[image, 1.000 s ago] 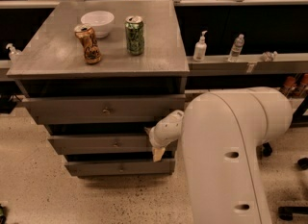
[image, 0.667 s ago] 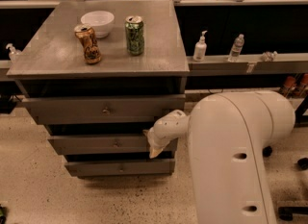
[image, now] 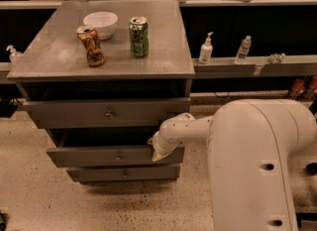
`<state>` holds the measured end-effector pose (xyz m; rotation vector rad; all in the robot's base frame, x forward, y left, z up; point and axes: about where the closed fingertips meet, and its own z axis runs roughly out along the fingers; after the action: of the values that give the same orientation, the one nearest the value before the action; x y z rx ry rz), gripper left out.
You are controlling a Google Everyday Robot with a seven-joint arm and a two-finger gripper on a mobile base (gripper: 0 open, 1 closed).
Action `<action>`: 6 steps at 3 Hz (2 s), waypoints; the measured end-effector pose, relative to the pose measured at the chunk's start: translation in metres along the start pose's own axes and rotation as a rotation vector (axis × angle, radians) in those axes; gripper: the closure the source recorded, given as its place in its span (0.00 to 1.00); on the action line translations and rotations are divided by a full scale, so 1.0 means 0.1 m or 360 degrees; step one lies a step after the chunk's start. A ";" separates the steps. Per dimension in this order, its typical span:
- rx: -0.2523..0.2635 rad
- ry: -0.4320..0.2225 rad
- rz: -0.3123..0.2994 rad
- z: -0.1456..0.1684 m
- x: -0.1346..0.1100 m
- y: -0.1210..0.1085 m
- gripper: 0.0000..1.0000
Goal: Open middle drawer
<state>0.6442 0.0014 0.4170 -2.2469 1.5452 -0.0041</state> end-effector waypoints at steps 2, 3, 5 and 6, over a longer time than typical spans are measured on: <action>-0.0087 -0.0092 0.0015 -0.22 -0.09 0.23 0.27; -0.0253 -0.0243 0.0035 -0.55 -0.25 0.71 0.12; -0.0192 -0.0212 0.0089 -0.91 -0.26 0.97 0.00; -0.0080 -0.0120 0.0070 -0.75 -0.12 0.71 0.00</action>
Offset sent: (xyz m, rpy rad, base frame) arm -0.1300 -0.0332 0.0568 0.1474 0.3058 0.0999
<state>0.5585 -0.0341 0.4650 -2.2243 1.5704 0.1315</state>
